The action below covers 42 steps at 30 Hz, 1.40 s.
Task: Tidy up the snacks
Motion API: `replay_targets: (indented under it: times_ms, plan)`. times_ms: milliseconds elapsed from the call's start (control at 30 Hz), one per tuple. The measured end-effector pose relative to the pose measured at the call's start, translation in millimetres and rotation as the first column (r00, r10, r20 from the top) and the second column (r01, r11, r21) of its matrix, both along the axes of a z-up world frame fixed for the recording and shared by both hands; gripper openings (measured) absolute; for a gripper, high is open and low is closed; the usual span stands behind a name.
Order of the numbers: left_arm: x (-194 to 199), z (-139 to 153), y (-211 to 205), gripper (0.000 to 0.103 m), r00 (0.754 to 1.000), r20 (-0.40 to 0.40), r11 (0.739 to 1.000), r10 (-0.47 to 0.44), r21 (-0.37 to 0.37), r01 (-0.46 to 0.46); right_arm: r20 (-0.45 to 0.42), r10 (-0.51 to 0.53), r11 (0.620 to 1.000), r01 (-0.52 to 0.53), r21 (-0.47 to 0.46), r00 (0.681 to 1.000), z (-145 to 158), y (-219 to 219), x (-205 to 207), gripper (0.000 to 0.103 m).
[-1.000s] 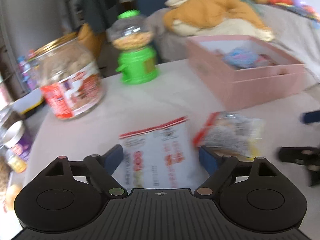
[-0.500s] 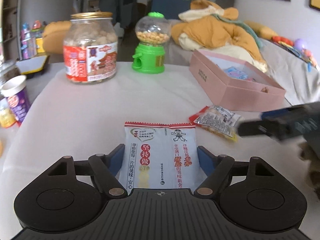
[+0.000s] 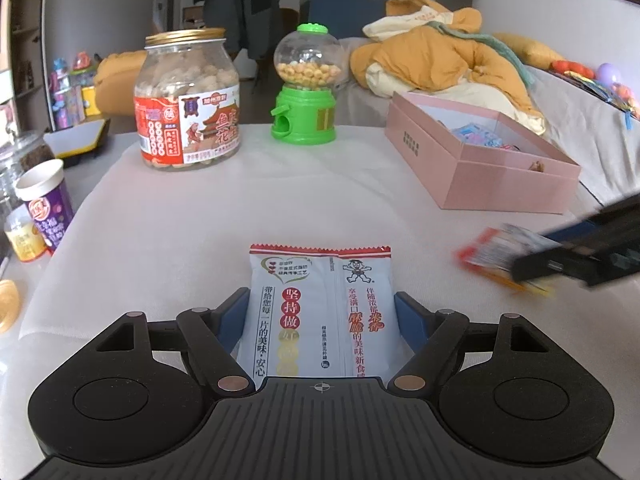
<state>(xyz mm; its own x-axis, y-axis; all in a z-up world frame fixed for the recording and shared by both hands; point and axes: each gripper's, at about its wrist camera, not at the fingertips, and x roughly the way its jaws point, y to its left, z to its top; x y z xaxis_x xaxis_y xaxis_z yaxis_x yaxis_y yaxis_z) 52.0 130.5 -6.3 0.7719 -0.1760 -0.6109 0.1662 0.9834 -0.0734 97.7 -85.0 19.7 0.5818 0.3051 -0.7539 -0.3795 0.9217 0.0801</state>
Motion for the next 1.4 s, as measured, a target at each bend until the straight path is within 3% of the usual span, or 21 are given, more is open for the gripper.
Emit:
replay_targets:
  times_ms: [300,433,533,600,700,767,900,1033,1200,1400]
  plan:
    - [0.6,-0.8,-3.2,0.082,1.000,-0.001,1.000,-0.003,0.024,0.003,0.020,-0.097,0.995,0.097,-0.019,0.995,1.4,-56.4,-37.5,0.054]
    - [0.6,-1.3,-5.1,0.082,1.000,-0.001,0.999,-0.007,0.044,0.007,0.002,-0.105,0.994,0.105,-0.016,0.994,-9.6,-61.2,-39.1,0.080]
    - [0.5,-1.5,-3.9,0.082,1.000,-0.001,0.999,-0.008,0.038,0.008,-0.019,-0.102,0.994,0.102,-0.026,0.995,-20.6,-54.7,-36.4,0.081]
    - [0.5,-1.6,-4.6,0.083,1.000,-0.003,0.999,-0.008,0.044,0.008,0.015,-0.110,0.993,0.111,-0.051,0.994,-24.1,-49.5,-37.8,0.082]
    - [1.6,-1.8,-11.5,0.084,1.000,-0.008,0.996,-0.012,0.087,0.013,0.030,-0.132,0.990,0.133,-0.048,0.991,-23.6,-46.1,-34.0,0.080]
    - [2.0,-1.5,-12.4,0.083,1.000,-0.009,0.996,-0.013,0.093,0.013,0.046,-0.143,0.988,0.145,-0.054,0.989,-22.4,-47.2,-32.8,0.056]
    - [0.2,1.2,-12.7,0.082,1.000,-0.019,0.997,-0.002,0.081,0.004,0.058,-0.162,0.985,0.164,-0.046,0.985,-12.9,-54.4,-30.0,0.054]
    - [2.0,13.6,-22.3,0.082,0.997,-0.031,0.997,-0.070,-0.021,0.069,0.089,-0.191,0.982,0.191,0.011,0.977,7.0,-73.4,-31.3,0.054]
    - [17.1,71.3,-55.0,0.082,0.981,0.110,0.982,-0.161,-0.078,0.170,0.128,-0.225,0.974,0.222,0.040,0.966,22.3,-92.8,-35.2,0.054]
    - [72.0,128.7,-100.7,0.082,0.949,0.274,0.957,-0.155,-0.196,0.213,0.108,-0.238,0.971,0.233,0.052,0.965,13.1,-98.1,-32.7,0.054]
